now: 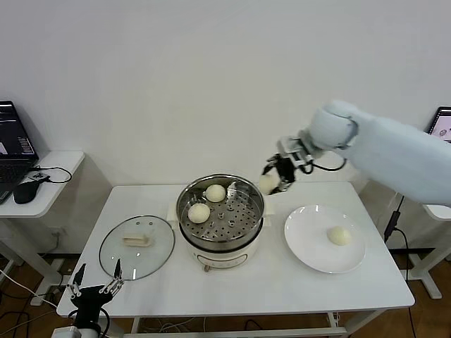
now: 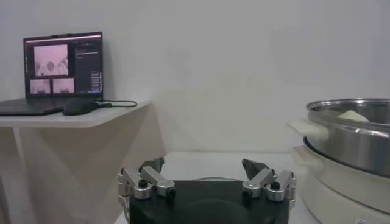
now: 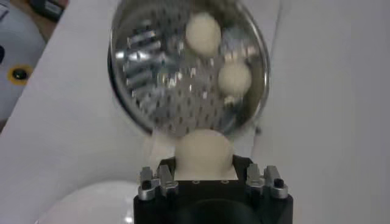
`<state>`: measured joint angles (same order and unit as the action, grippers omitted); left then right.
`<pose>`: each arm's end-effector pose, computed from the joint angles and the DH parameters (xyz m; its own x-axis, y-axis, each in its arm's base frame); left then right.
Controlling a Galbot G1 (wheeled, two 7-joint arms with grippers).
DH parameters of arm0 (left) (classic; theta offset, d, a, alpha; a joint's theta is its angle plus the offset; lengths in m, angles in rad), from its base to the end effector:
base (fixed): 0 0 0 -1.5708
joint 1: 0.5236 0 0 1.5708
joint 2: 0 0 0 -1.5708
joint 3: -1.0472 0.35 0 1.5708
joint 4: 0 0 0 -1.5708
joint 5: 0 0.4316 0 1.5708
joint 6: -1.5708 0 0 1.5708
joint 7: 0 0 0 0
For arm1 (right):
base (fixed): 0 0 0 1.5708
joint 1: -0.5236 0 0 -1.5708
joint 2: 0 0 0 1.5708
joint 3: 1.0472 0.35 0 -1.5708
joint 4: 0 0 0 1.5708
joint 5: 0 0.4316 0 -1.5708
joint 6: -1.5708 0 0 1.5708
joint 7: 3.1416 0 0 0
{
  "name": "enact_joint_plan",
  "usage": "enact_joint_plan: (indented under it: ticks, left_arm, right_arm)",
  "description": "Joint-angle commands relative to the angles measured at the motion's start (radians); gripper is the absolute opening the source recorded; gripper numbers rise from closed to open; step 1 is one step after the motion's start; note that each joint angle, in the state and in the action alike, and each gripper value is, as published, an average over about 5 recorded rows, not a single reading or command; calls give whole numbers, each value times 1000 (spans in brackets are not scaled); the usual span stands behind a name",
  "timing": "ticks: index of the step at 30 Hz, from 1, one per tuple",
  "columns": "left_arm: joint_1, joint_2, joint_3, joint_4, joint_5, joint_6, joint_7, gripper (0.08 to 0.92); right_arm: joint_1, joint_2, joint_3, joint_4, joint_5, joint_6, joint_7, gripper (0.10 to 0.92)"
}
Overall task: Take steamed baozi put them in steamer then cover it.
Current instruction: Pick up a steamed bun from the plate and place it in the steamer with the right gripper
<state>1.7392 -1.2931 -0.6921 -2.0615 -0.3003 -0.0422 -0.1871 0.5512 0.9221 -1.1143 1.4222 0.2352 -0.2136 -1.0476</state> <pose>0.2102 0.1016 -0.3345 -0.9721 -0.1978 0.1260 -0.1930 0.9800 0.0493 0.5877 0.0893 -0.0124 -0.2692 -0.3647 0.8914 -0.8176 -0.4026 -0.4116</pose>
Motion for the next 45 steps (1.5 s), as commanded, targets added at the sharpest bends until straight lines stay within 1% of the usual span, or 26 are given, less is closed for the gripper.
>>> enact_joint_plan:
  ticks: [1, 7, 12, 16, 22, 31, 34, 37, 40, 45]
  left_arm:
    - [-9, -4, -8, 7, -3, -1, -1, 823]
    - [-18, -11, -10, 13, -6, -3, -3, 823]
    - [-20, -15, -11, 15, -8, -5, -5, 823]
    - [-19, -17, -14, 14, -9, -5, -7, 823]
    - [-22, -22, -11, 19, -8, -5, -8, 823]
    - [-28, -26, -4, 24, -7, -5, -9, 823]
    - [-27, -27, 0, 23, -5, -5, -9, 823]
    - [-26, -25, 1, 21, -5, -4, -10, 823]
    - [-27, -23, 0, 17, -5, -3, -10, 823]
    - [-29, -18, -1, 14, -6, -2, -9, 823]
  right_arm:
    - [28, 220, -128, -15, -25, 139, 68, 602]
    - [-1, 255, -186, -27, -116, 275, 98, 602]
    - [-31, 265, -200, -45, -241, 390, 133, 608]
    - [-52, 257, -200, -48, -278, 446, 150, 611]
    - [-94, 246, -192, -45, -334, 501, 176, 611]
    - [-106, 224, -197, -29, -318, 513, 176, 616]
    - [-100, 219, -201, -19, -307, 510, 173, 660]
    - [-85, 214, -200, -12, -299, 510, 173, 739]
    - [-61, 206, -187, -14, -296, 513, 173, 801]
    - [-8, 174, -149, -27, -276, 509, 159, 822]
